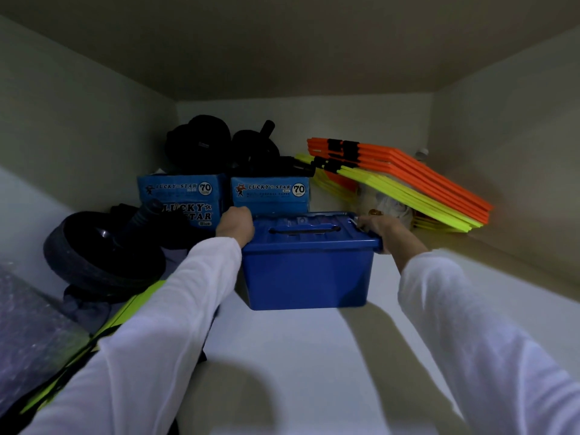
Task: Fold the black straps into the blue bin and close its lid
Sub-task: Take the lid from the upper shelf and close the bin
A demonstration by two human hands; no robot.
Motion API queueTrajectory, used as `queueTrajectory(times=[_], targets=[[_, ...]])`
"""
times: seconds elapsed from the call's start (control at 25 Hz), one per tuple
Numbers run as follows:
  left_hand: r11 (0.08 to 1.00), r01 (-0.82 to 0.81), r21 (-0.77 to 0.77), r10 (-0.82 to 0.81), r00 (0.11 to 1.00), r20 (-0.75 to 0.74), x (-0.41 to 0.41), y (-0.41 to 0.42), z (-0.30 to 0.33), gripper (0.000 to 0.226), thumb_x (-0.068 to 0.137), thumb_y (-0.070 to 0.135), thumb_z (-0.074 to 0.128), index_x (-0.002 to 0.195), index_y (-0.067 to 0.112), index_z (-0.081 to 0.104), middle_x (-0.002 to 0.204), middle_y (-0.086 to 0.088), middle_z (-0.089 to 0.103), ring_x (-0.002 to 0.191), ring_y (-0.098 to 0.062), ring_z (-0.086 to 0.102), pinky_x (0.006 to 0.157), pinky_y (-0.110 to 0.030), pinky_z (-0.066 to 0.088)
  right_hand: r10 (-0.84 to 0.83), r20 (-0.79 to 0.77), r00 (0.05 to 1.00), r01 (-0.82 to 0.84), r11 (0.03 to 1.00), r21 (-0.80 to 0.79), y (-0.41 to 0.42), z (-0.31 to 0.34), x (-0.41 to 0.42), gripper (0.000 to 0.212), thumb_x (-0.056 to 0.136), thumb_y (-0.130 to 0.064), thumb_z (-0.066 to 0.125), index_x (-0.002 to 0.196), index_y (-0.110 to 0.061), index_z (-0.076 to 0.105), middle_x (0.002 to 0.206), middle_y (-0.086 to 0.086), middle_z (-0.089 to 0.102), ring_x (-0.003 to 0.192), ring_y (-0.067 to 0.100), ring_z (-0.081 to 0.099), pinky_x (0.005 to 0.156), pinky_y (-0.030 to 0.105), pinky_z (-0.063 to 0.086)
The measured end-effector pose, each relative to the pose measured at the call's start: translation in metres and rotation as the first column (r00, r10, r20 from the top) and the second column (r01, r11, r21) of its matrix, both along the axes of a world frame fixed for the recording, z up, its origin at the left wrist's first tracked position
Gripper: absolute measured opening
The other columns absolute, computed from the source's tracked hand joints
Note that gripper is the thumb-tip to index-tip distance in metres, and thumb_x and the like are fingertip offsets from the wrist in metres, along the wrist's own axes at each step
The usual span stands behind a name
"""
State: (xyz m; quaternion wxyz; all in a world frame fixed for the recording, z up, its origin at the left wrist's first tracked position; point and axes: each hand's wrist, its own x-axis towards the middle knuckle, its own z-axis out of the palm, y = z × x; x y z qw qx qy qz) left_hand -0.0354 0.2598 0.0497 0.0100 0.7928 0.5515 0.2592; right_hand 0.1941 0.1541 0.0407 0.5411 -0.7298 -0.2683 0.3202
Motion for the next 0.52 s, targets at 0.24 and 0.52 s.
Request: queueTrajectory(times=[0.24, 0.52], targets=[[0.881, 0.259, -0.395, 0.068, 0.758, 0.649, -0.016, 0.01, 0.003, 0.02, 0.095, 0.004, 0.047, 0.078, 0.001, 0.057, 0.078, -0.015, 0.056, 0.073, -0.029, 0.059, 0.04, -0.02, 0.048, 0.008, -0.003, 1.0, -0.008, 1.0, -0.012, 0.0, 0.001, -0.002, 0.02, 0.089, -0.018, 0.054, 0.075, -0.01, 0.044, 0.067, 0.006, 0.046, 0.055, 0.017, 0.043, 0.052, 0.024, 0.037], [0.572, 0.577, -0.583, 0.348, 0.473, 0.809, -0.03, 0.022, -0.005, 0.018, 0.095, 0.012, 0.053, 0.11, 0.005, 0.046, 0.084, -0.013, 0.055, 0.07, -0.022, 0.056, 0.038, -0.032, 0.054, 0.01, -0.052, 0.999, -0.006, 0.998, 0.061, -0.001, -0.002, -0.002, 0.011, 0.087, -0.016, 0.058, 0.087, -0.009, 0.049, 0.068, 0.006, 0.051, 0.055, 0.016, 0.046, 0.05, 0.025, 0.038]])
